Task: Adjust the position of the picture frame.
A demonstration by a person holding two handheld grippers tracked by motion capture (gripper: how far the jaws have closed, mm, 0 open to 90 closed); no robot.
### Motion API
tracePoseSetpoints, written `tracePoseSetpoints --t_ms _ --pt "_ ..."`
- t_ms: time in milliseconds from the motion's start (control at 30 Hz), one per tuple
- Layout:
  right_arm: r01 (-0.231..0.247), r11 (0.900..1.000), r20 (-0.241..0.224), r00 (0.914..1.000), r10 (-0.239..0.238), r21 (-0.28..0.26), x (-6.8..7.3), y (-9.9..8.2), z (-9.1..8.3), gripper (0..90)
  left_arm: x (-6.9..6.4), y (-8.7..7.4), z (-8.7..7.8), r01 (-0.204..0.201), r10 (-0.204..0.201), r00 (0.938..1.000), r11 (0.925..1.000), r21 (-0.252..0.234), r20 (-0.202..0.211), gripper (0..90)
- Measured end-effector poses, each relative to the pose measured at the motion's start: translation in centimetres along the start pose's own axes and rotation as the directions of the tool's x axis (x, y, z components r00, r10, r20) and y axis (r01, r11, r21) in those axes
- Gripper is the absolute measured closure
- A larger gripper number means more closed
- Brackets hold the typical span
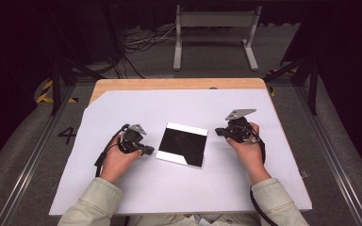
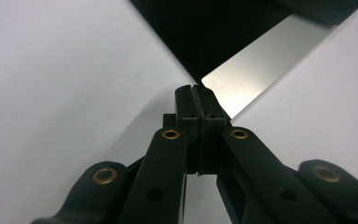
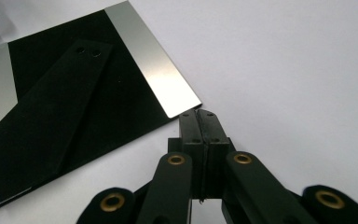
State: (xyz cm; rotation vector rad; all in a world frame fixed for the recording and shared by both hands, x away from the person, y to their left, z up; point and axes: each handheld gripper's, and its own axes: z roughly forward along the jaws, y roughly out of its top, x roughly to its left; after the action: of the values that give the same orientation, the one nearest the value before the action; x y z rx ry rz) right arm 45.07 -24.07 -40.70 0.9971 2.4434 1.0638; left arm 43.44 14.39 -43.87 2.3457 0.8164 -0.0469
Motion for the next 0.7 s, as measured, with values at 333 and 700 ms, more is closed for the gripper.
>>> tracePoseSetpoints --t_ms 333,700 --pt "-0.025 0.9994 0.027 0.9993 0.025 -0.022 -1.4 -0.6 -1.2 90.0 -0.5 0.2 0.5 -0.022 0.022 0.9988 0.9997 -0.005 0.043 90.0" --pt "-0.047 0.9967 0.038 0.998 0.05 -0.066 -2.0 -0.5 -3.2 90.0 -2.9 1.3 2.4 -0.117 0.119 0.9797 0.9929 -0.017 0.162 90.0"
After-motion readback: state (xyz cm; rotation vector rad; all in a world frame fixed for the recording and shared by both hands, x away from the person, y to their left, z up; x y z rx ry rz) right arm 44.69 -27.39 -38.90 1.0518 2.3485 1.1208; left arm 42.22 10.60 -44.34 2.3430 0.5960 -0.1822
